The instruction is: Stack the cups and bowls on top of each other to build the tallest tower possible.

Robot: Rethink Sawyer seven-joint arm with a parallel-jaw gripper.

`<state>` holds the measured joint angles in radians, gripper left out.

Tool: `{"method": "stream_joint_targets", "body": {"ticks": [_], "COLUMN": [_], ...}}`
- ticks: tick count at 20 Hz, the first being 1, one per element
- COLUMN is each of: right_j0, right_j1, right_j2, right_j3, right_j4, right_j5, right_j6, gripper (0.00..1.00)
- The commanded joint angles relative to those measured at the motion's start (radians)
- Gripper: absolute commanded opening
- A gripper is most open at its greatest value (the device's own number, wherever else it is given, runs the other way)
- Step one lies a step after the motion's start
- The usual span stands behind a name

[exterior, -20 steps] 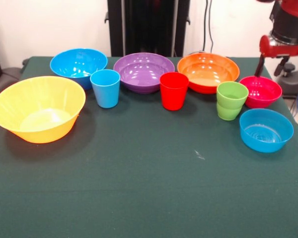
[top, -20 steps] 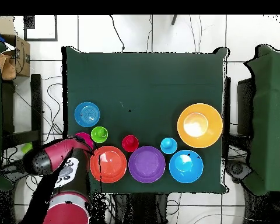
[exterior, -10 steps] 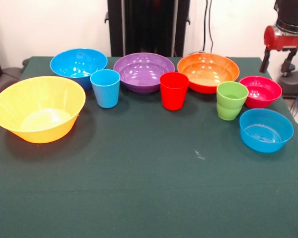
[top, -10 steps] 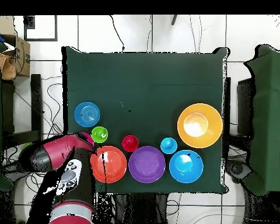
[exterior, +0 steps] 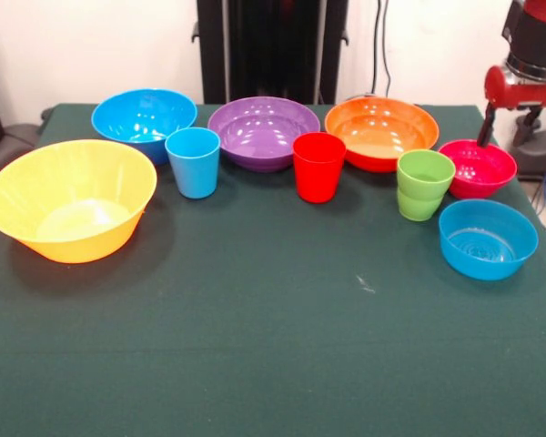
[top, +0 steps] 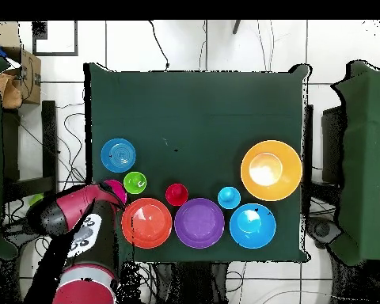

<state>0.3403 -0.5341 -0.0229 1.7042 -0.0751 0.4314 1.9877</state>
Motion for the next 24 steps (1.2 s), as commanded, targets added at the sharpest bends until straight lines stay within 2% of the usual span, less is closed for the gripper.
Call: {"method": "stream_joint_targets", "body": {"ticks": [1, 14, 24], "right_j0": [0.026, 0.022, 0.049], "right_j1": [0.103, 0.102, 0.149], "right_j2": [0.022, 0.018, -0.007], "right_j3": [-0.091, -0.067, -0.127], "right_j4": [0.011, 0.008, 0.026], "right_j5": [-0.070, -0.101, -0.090], "right_j6": [0.151, 0.131, 0.147], "gripper": [1.00, 1.00, 1.00]}}
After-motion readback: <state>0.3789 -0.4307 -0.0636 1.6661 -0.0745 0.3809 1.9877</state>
